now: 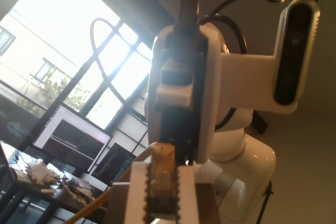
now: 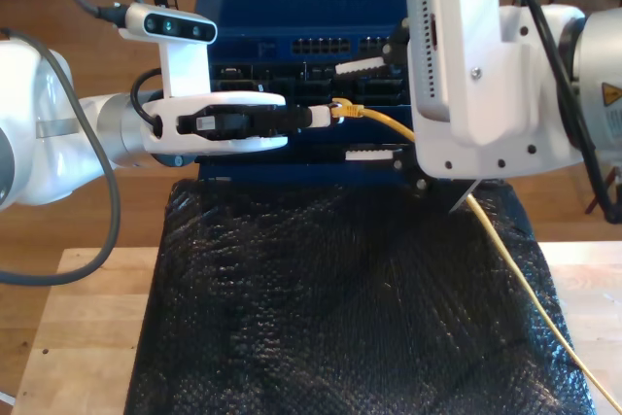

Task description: Grab the cable and plug it in

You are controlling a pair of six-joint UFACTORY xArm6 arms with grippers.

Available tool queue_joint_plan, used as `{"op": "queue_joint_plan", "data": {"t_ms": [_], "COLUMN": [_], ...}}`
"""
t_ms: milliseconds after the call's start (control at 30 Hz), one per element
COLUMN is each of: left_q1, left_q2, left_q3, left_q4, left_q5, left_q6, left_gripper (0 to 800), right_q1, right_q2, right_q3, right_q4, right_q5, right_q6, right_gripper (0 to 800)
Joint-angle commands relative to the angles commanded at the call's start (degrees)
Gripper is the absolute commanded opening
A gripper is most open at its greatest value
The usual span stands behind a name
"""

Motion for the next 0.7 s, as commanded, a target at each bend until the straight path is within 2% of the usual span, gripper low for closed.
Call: {"op": "queue_joint_plan", "data": {"t_ms": [133, 467, 700], "left_q1": [0.0, 0.0, 0.0], "left_q2": [0.0, 0.0, 0.0], "left_q3": [0.0, -0.1, -0.1], "left_q4": [-0.1, -0.1, -0.1], "left_q5": [0.2, 1.2, 1.4], "left_q6": [0.2, 0.3, 0.3], "left_gripper": [34, 34, 34], "right_q1": [0.0, 0.0, 0.0], "right_q2": [-0.5, -0.5, -0.5], "right_q3": [0.0, 0.0, 0.0], "right_q4": [0.0, 0.0, 0.1], "right_q5": [0.0, -1.0, -1.0], "right_q6": [0.0, 0.2, 0.4], "right_gripper": [538, 463, 446]}}
